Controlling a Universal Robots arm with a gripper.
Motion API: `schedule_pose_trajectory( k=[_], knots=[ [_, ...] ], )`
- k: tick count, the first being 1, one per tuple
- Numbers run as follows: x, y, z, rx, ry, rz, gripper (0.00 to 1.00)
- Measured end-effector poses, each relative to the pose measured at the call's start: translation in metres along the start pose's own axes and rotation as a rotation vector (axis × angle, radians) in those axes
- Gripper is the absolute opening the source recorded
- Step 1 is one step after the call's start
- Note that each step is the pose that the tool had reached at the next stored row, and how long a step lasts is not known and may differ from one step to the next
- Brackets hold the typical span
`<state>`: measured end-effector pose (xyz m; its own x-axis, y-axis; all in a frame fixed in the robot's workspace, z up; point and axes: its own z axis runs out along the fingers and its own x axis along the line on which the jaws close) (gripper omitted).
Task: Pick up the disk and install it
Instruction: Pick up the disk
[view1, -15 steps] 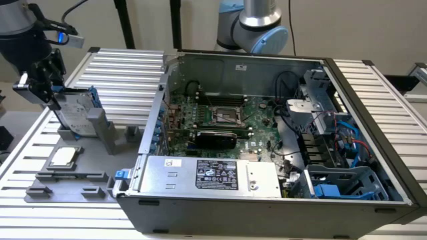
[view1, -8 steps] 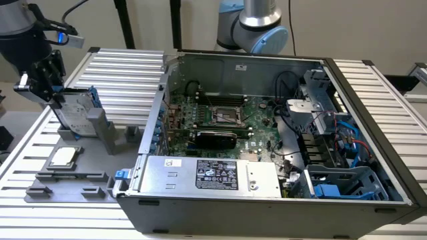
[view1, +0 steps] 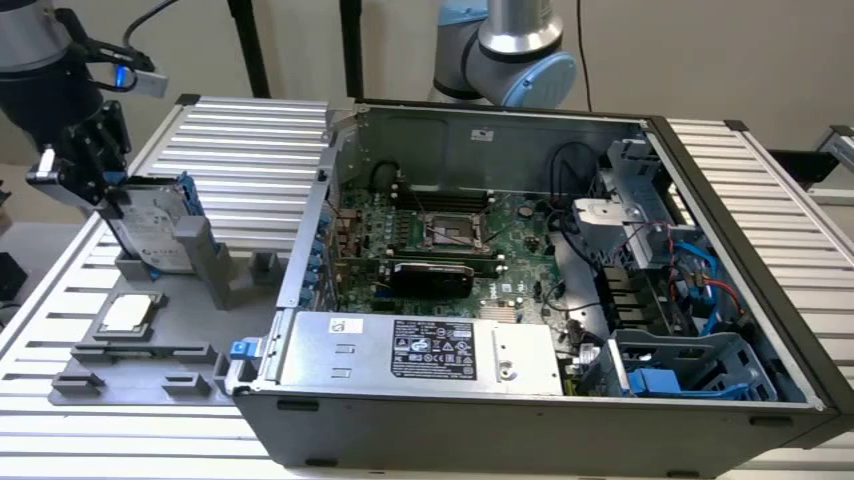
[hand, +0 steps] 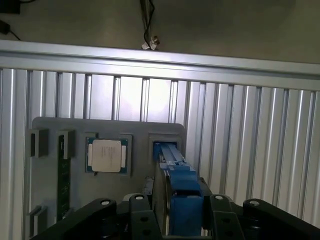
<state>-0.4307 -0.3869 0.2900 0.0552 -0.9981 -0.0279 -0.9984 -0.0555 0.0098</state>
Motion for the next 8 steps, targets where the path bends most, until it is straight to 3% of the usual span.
schedule_pose_trajectory(
  k=[1, 2, 8],
  knots=[
    [0.0001, 0.0000, 0.0000, -0.0001, -0.0002, 0.000, 1.00],
    [0.0002, 0.0000, 0.0000, -0.0001, -0.0004, 0.000, 0.00],
    [0.0003, -0.0002, 0.0000, 0.0000, -0.0009, 0.000, 0.00]
  ],
)
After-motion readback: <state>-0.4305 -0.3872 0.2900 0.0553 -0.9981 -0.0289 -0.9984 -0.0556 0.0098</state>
